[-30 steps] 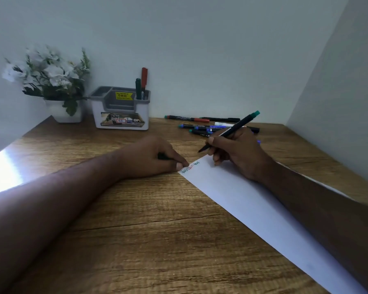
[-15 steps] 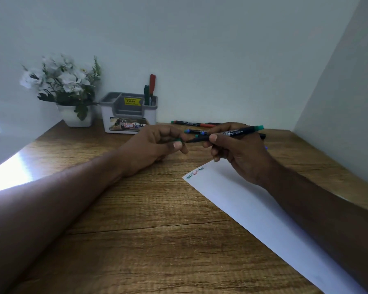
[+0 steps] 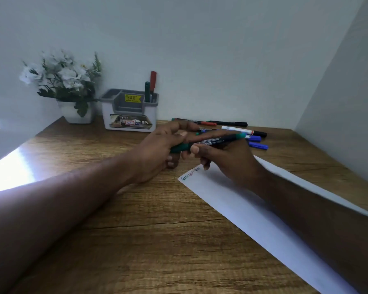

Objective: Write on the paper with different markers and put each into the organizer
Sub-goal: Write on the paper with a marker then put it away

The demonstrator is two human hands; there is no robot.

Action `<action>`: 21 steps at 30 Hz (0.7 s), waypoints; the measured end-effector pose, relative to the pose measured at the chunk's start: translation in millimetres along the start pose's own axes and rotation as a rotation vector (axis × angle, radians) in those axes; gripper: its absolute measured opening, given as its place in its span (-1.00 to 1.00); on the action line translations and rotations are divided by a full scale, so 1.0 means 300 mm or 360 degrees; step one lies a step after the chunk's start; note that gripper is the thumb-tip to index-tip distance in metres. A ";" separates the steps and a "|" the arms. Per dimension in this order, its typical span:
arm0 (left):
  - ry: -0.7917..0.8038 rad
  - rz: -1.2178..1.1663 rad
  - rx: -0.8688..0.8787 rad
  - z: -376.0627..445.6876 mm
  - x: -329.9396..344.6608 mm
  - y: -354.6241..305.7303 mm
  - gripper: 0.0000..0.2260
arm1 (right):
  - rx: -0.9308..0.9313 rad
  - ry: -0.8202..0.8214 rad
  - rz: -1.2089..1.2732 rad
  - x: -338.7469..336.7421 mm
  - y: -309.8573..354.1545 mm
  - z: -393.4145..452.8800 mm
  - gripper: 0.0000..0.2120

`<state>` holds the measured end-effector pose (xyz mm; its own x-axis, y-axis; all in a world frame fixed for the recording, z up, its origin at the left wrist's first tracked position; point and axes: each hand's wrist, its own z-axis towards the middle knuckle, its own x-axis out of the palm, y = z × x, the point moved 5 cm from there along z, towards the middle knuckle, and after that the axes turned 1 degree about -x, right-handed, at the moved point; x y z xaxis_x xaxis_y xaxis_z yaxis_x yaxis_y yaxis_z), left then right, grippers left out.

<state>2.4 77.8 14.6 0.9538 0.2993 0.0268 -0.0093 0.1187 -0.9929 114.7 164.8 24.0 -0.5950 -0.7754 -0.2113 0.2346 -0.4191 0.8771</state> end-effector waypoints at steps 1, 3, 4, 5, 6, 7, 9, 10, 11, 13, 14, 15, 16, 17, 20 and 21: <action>-0.0037 -0.0004 -0.0011 -0.001 0.000 0.003 -0.74 | 0.0007 -0.0018 -0.0024 0.006 -0.002 -0.004 -0.90; -0.0067 0.0004 -0.0018 -0.003 -0.001 0.003 -0.74 | -0.0020 -0.0015 -0.0059 0.023 0.001 -0.010 -0.89; -0.0074 0.0003 -0.0020 -0.005 0.000 0.002 -0.75 | -0.0053 0.0003 -0.0097 0.034 0.007 -0.013 -0.89; -0.0080 -0.0003 -0.0023 -0.005 -0.001 0.001 -0.76 | -0.0084 0.0021 -0.0144 0.045 0.012 -0.015 -0.90; -0.0079 -0.0018 -0.0026 -0.007 0.000 0.001 -0.77 | -0.0100 0.0041 -0.0194 0.052 0.015 -0.015 -0.91; -0.0080 -0.0033 -0.0030 -0.005 0.000 0.002 -0.78 | -0.0092 0.0059 -0.0237 0.053 0.016 -0.012 -0.91; -0.0096 -0.0083 -0.0028 0.003 -0.006 0.003 -0.81 | -0.0023 0.0122 -0.0217 0.043 0.020 -0.007 -0.88; -0.0139 -0.0113 -0.0017 0.009 -0.020 0.003 -0.81 | 0.0023 0.0184 -0.0141 0.040 0.022 -0.005 -0.88; -0.0227 -0.0126 0.0005 0.016 -0.047 0.006 -0.81 | 0.0080 0.0247 -0.0040 0.036 0.025 -0.005 -0.88; -0.0505 -0.0044 0.0068 0.033 -0.134 0.004 -0.82 | 0.0185 0.0314 0.0014 0.015 0.020 0.010 -0.82; -0.0662 0.0007 0.0089 0.037 -0.182 0.001 -0.82 | 0.0197 0.0363 -0.0127 -0.003 0.018 0.021 -0.71; -0.0799 0.0035 0.0106 0.038 -0.227 -0.002 -0.81 | 0.0184 0.0468 -0.0428 -0.024 0.019 0.041 -0.53; -0.0899 0.0036 0.0119 0.038 -0.265 -0.002 -0.81 | 0.0170 0.0619 -0.0786 -0.045 0.017 0.058 -0.33; -0.0966 0.0023 0.0124 0.040 -0.293 0.000 -0.80 | 0.0193 0.0771 -0.1058 -0.062 0.016 0.079 -0.17; -0.0987 0.0083 0.0100 0.058 -0.320 0.018 -0.76 | 0.0339 0.0762 -0.0864 -0.059 0.065 0.166 -0.21; -0.0964 0.0138 0.0097 0.063 -0.319 0.025 -0.73 | 0.0238 0.0571 -0.0692 -0.049 0.090 0.216 -0.35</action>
<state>-94.5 67.8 6.9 0.6088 0.7929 0.0249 -0.1137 0.1183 -0.9864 80.0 195.6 78.9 -0.3089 -0.6692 -0.6758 -0.0996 -0.6839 0.7228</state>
